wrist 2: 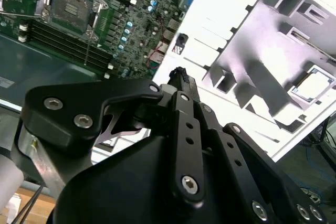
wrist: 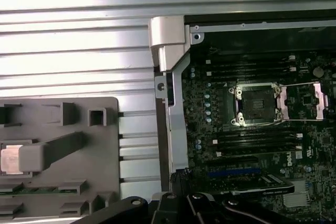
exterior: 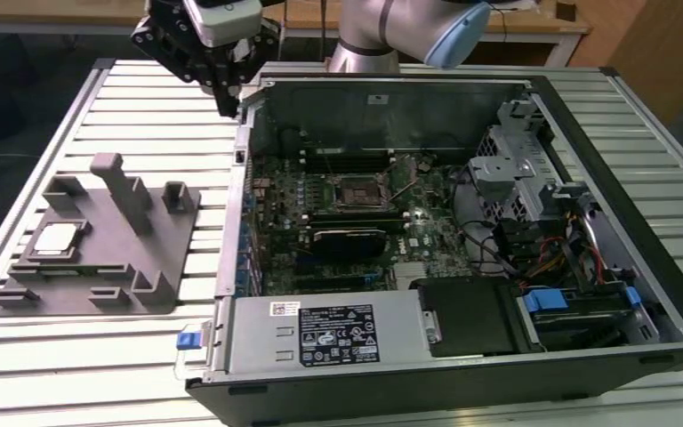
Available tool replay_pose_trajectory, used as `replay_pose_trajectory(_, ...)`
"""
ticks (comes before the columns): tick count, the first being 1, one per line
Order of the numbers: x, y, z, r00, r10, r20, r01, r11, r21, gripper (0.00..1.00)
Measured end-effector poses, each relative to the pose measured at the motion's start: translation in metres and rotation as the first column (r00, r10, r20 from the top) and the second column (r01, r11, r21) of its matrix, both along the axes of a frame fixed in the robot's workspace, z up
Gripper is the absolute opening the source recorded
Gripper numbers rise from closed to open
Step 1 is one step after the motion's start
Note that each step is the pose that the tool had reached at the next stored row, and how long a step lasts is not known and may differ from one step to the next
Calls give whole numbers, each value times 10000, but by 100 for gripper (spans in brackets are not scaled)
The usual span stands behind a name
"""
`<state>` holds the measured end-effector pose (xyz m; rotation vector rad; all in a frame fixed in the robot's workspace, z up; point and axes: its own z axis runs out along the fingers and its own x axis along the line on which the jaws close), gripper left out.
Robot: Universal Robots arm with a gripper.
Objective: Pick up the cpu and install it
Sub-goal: 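Reach for the cpu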
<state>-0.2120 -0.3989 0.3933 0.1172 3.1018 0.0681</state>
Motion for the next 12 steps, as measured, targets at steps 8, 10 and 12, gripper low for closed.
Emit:
replay_pose_trajectory(8,-214,0,0,10000,0,32,0,10000,0,11)
replay_pose_trajectory(10,-267,0,0,10000,0,40,0,10000,0,11)
replay_pose_trajectory(12,-317,0,0,10000,-1,46,1,10000,0,11)
